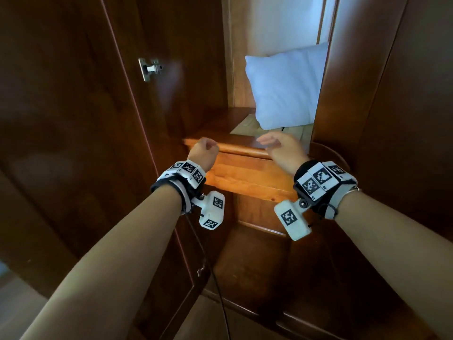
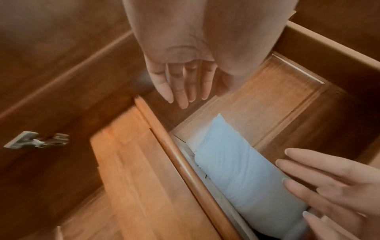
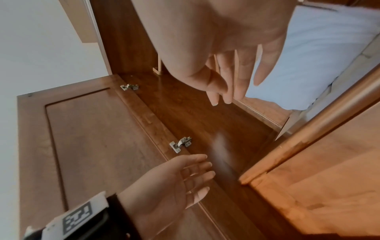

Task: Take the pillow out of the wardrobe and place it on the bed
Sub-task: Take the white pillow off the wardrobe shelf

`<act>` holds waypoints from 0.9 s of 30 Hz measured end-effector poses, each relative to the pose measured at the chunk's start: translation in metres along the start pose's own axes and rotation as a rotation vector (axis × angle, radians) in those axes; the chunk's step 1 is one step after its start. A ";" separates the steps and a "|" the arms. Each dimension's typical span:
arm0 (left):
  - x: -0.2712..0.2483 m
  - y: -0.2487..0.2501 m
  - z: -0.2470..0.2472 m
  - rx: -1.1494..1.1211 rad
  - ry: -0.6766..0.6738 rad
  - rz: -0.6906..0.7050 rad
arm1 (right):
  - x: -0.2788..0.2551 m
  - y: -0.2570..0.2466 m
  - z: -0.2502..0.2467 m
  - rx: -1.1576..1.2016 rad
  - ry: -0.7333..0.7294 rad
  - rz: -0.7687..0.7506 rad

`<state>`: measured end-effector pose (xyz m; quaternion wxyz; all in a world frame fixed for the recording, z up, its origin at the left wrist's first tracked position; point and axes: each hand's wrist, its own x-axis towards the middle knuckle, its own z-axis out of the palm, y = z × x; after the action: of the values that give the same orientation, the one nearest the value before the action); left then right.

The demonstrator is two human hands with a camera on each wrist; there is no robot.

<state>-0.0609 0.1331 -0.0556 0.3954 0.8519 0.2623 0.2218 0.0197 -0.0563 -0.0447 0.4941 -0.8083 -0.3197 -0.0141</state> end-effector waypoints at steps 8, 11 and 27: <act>0.161 -0.005 0.028 -0.120 -0.090 0.067 | 0.131 0.019 0.038 0.054 0.269 0.100; 0.215 0.001 0.042 -0.175 -0.135 0.092 | 0.176 0.031 0.044 0.074 0.367 0.202; 0.365 0.032 0.140 -0.359 -0.517 -0.041 | 0.305 0.111 0.014 0.189 0.449 0.517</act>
<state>0.3084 0.2643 -0.0506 0.5974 0.7911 0.1270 0.0328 0.3172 0.0742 -0.0362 0.6119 -0.7900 0.0123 -0.0361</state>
